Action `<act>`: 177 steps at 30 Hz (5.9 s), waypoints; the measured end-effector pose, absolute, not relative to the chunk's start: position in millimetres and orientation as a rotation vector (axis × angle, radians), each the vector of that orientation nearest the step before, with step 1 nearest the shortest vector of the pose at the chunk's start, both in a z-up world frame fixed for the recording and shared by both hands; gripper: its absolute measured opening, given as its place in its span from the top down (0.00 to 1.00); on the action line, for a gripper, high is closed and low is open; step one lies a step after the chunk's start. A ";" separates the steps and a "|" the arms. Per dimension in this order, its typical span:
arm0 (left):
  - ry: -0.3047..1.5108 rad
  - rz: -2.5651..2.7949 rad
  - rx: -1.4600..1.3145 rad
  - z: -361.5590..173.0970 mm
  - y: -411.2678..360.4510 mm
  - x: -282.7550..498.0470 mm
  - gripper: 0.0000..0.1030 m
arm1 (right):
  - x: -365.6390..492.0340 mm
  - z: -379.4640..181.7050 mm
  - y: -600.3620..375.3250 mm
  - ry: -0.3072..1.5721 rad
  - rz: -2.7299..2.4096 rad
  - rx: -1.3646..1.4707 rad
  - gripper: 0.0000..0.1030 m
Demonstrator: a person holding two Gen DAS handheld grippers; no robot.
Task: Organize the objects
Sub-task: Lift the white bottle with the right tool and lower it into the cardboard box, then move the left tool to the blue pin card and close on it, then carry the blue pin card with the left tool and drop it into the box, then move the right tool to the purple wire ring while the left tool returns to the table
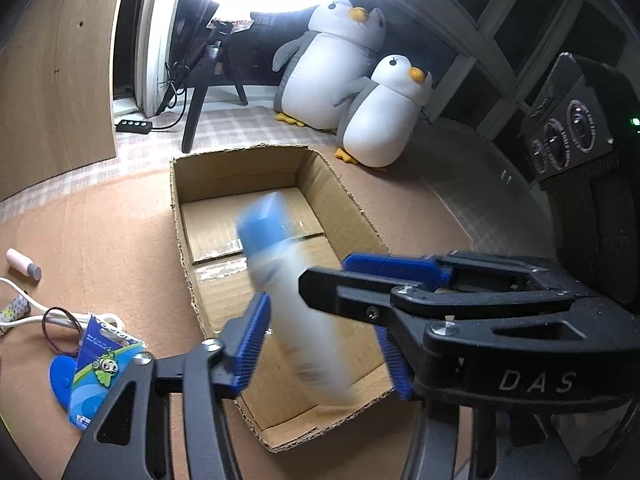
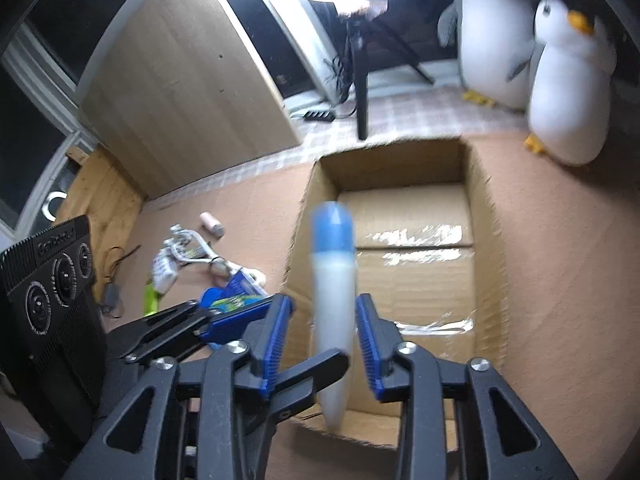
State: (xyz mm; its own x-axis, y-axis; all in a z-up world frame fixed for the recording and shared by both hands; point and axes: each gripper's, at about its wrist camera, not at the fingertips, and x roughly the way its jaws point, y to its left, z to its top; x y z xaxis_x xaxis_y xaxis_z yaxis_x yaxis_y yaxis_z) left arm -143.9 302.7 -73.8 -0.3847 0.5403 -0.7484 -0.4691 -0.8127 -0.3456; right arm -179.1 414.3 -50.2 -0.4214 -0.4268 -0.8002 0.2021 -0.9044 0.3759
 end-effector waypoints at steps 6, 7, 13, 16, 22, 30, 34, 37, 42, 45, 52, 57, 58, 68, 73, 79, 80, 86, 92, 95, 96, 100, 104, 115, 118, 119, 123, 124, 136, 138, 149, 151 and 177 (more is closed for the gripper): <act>-0.059 2.252 -1.222 -69.3 292.6 -137.1 0.26 | -172.2 -38.6 413.8 -0.266 -2.450 1.378 0.31; -0.059 2.257 -1.225 -68.7 289.5 -136.2 0.26 | -171.0 -38.1 412.9 -0.262 -2.458 1.379 0.31; -0.040 2.294 -1.248 -68.3 268.5 -128.6 0.26 | -163.2 -39.7 408.2 -0.286 -2.462 1.387 0.31; -0.022 2.328 -1.252 -67.1 256.1 -122.5 0.25 | -156.0 -39.3 403.9 -0.295 -2.461 1.384 0.31; 0.046 2.415 -1.252 -60.9 230.6 -109.8 0.22 | -137.4 -34.0 393.0 -0.276 -2.487 1.355 0.31; 0.089 2.455 -1.264 -54.9 200.6 -91.9 0.20 | -114.9 -28.5 380.5 -0.264 -2.526 1.321 0.31; 0.098 2.472 -1.273 -53.4 189.5 -87.1 0.19 | -101.5 -28.2 371.9 -0.242 -2.537 1.313 0.31; 0.103 2.481 -1.277 -53.4 182.6 -84.4 0.17 | -89.1 -26.5 365.7 -0.220 -2.560 1.295 0.31; 0.128 2.499 -1.294 -55.8 174.1 -84.9 0.16 | -73.3 -24.6 362.1 -0.187 -2.591 1.276 0.31; 0.159 2.515 -1.296 -59.0 171.3 -86.7 0.16 | -64.8 -25.7 362.1 -0.173 -2.606 1.279 0.31; 0.142 2.514 -1.411 -85.5 151.4 -109.6 0.16 | -51.0 -37.1 371.3 -0.193 -2.609 1.323 0.31; 0.211 2.575 -1.456 -102.9 138.6 -125.4 0.16 | -44.2 -50.9 385.4 -0.239 -2.602 1.374 0.31; 0.242 2.571 -1.457 -105.7 139.7 -126.1 0.16 | -43.3 -53.3 388.8 -0.252 -2.602 1.382 0.31; 0.395 2.424 -1.507 -134.7 178.5 -145.1 0.16 | -31.4 -64.5 423.0 -0.343 -2.620 1.420 0.31; 0.445 2.408 -1.553 -147.2 186.6 -158.6 0.16 | -24.0 -70.4 435.7 -0.396 -2.617 1.438 0.31; 0.494 2.374 -1.588 -159.9 189.5 -164.9 0.16 | -18.6 -73.3 452.0 -0.450 -2.631 1.443 0.31; 0.488 2.365 -1.597 -162.3 189.7 -165.5 0.16 | -18.4 -73.8 454.4 -0.462 -2.631 1.444 0.31; 0.459 2.317 -1.594 -165.1 197.0 -162.7 0.17 | -20.9 -78.2 462.7 -0.502 -2.627 1.456 0.31; 0.456 2.241 -1.567 -164.2 213.1 -154.9 0.21 | -24.6 -84.4 461.6 -0.528 -2.604 1.477 0.31; 0.430 2.187 -1.584 -168.1 218.3 -152.3 0.30 | -26.4 -86.4 461.0 -0.530 -2.599 1.483 0.31; 0.438 2.183 -1.586 -169.1 219.7 -149.4 0.32 | -26.5 -86.5 460.7 -0.531 -2.598 1.484 0.31; 0.485 2.187 -1.572 -169.4 225.9 -146.7 0.32 | -27.6 -88.6 462.3 -0.544 -2.597 1.490 0.31; 0.539 2.168 -1.561 -168.7 228.4 -148.5 0.32 | -28.6 -90.4 463.2 -0.569 -2.586 1.496 0.31; 0.515 2.180 -1.534 -163.8 226.9 -136.0 0.43 | -28.5 -87.9 457.0 -0.549 -2.586 1.487 0.31; 0.468 2.222 -1.526 -155.5 219.8 -130.8 0.43 | -28.6 -86.0 456.1 -0.539 -2.587 1.481 0.31; 0.447 2.239 -1.519 -150.0 217.6 -129.2 0.43 | -28.2 -85.6 455.8 -0.535 -2.587 1.479 0.31; 0.384 2.295 -1.465 -121.7 215.5 -126.1 0.43 | -26.7 -81.8 452.2 -0.503 -2.605 1.465 0.31; 0.365 2.309 -1.450 -113.1 216.7 -125.7 0.43 | -26.7 -80.7 450.8 -0.490 -2.610 1.462 0.31; 0.219 2.348 -1.331 -66.4 296.4 -145.7 0.43 | -21.3 -74.3 428.1 -0.277 -2.664 1.444 0.31; 0.225 2.342 -1.335 -68.9 311.4 -147.1 0.43 | -20.9 -75.2 426.8 -0.267 -2.664 1.448 0.31; 0.245 2.308 -1.370 -84.9 343.6 -148.8 0.43 | -17.4 -76.5 433.2 -0.268 -2.679 1.474 0.31; 0.241 2.310 -1.364 -83.6 342.8 -147.4 0.42 | -17.7 -76.4 433.1 -0.270 -2.679 1.475 0.31; 0.099 2.490 -1.348 -45.6 158.5 -96.9 0.20 | -46.1 -74.0 357.6 -0.261 -2.545 1.419 0.31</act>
